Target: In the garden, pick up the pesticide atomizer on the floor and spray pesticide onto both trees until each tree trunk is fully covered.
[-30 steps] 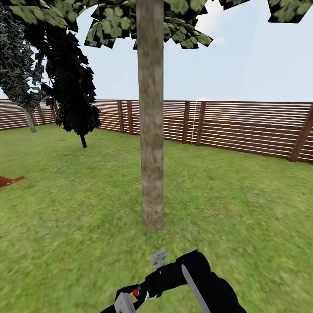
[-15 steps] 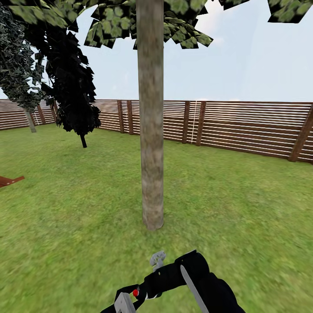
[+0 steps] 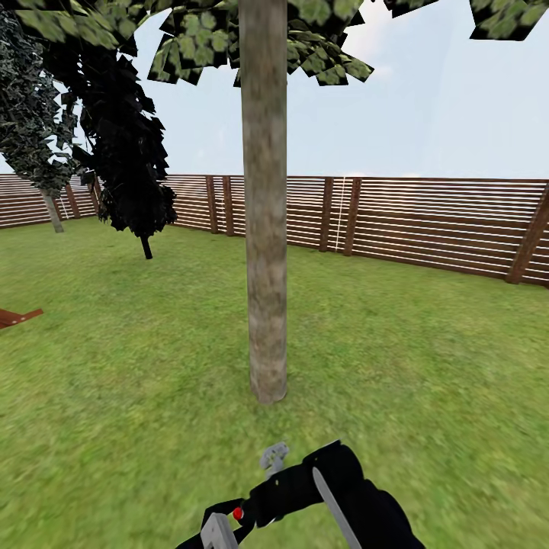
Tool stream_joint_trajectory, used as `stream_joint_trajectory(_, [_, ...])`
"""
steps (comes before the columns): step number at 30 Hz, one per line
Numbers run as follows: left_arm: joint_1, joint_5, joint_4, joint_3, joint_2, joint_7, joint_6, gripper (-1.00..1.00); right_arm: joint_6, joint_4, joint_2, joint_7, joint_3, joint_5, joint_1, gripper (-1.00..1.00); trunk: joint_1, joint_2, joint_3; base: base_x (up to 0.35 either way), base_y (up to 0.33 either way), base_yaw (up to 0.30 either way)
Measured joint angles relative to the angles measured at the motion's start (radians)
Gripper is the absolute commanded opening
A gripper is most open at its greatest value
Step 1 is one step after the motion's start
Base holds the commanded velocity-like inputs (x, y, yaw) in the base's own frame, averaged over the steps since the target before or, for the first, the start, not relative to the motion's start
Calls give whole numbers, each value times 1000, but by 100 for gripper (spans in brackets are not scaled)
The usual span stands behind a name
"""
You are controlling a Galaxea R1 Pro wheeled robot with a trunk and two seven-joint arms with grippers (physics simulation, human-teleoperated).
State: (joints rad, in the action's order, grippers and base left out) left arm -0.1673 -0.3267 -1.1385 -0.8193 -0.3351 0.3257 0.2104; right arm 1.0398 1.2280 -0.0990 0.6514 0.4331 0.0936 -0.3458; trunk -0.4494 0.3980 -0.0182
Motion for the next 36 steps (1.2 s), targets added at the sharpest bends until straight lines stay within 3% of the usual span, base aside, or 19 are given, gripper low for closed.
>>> stream_joint_trajectory(36, [0,0,-3,0,0,0,1,-100,0,-20,-4,0,7,1,0,-100,0,0,0,0,0,0])
